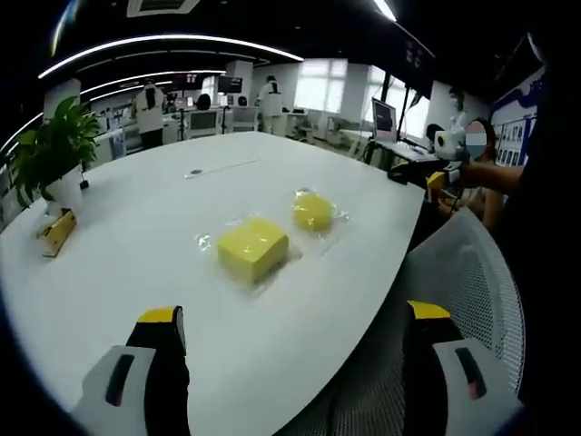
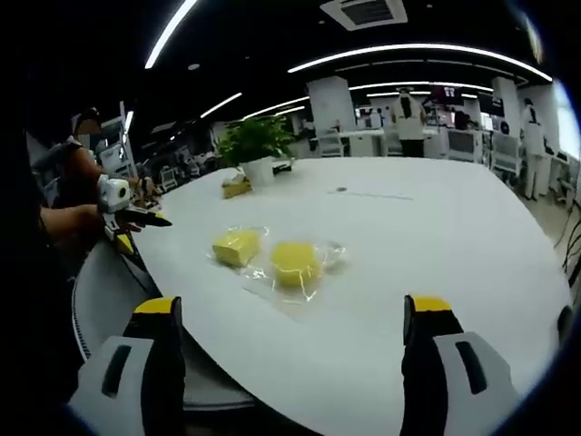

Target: Compare the silicone blocks by pressing each to a similar depth, holding the contact briefly, and releasing to observe deformation and rebound differences across the visible hardness samples.

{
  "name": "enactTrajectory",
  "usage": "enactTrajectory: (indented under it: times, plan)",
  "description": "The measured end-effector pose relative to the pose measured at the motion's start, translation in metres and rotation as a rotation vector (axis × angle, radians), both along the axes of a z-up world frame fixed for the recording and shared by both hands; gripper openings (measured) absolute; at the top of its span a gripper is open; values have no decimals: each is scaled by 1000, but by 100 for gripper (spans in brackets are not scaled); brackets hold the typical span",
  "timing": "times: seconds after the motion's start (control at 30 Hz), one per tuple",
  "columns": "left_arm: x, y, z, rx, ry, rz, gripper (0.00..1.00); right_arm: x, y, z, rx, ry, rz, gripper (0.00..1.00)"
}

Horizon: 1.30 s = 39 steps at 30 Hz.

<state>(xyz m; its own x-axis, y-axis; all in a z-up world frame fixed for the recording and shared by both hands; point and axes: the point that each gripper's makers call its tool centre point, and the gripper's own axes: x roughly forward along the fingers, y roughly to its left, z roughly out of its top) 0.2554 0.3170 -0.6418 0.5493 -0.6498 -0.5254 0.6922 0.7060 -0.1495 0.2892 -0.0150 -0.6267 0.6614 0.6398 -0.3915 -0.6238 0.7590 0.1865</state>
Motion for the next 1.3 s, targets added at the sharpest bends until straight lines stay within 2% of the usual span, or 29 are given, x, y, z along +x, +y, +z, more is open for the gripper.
enactTrajectory:
  times: [0.3, 0.63, 0.73, 0.8, 0.93, 1.03, 1.1, 1.23, 1.3]
  plan:
    - [-1, 0, -1, 0, 2, 0, 99, 4, -7, 9, 35, -22, -31, 96]
    - [2, 1, -1, -25, 22, 16, 99, 2, -6, 4, 16, -2, -29, 96]
    - [9, 3, 3, -108, 48, 77, 99, 0, -4, 4, 19, 12, -13, 96]
    - [15, 7, 5, -138, 58, 113, 99, -2, 0, 8, 55, 25, 1, 96]
    - [20, 10, 4, -134, 54, 131, 99, -1, 0, 7, 43, 34, -2, 96]
    - [24, 12, -2, -124, 80, 143, 99, 1, 0, 5, 32, 39, -2, 96]
    - [27, 12, -1, -119, 76, 148, 98, 2, 1, 5, 17, 46, 2, 96]
    - [32, 11, 0, -126, 82, 147, 95, 5, 0, 0, -29, 60, 12, 89]
    - [34, 10, 0, -141, 86, 150, 95, 4, 2, -1, -36, 59, 20, 89]
